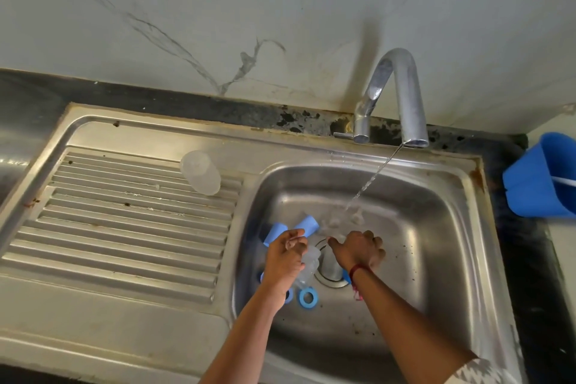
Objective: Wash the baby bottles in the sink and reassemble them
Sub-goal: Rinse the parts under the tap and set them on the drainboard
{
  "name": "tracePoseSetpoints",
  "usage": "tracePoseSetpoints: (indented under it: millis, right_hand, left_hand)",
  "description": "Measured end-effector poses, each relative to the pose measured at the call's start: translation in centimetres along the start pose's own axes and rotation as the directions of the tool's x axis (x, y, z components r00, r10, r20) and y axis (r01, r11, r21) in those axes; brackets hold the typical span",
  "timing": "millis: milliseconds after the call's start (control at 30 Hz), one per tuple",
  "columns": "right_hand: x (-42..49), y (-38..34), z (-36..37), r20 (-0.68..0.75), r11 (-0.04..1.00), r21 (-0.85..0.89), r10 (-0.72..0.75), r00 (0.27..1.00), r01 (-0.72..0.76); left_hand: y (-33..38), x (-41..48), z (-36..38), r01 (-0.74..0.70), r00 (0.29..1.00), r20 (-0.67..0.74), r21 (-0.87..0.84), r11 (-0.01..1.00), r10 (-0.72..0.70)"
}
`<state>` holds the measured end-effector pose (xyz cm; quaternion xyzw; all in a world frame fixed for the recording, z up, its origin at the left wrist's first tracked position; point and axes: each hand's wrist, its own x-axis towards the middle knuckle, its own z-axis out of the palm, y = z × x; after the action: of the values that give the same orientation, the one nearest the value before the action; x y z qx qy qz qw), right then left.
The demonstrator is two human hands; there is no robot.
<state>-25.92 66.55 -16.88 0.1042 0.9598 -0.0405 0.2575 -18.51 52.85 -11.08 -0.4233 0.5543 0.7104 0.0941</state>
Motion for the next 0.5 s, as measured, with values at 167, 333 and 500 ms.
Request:
tracePoseSetpoints:
  millis: [167,333,500]
  right_hand:
    - [-1.1,0.2,-1.4,-0.032,0.988,0.138,-0.06,0.998,0.064]
    - [-1.8,1.3,-3.4,0.032,0.789,0.615,-0.035,0.999,0.008]
    - [-3.0,1.6,-5.9,0.217,0.471,0.87,-0.099,0.971,-0.146]
  left_hand:
    - [0.5,-0.2,0.0,-0.005,1.0,0.015,0.006,1.0,0.005]
    - [0.6,-0.7,0.6,-0.102,0.993,0.077,0.115,0.988,0.093]
    - [0.6,-2.2,1.8,-0.286,0.952,0.258,0.548,0.786,0.166]
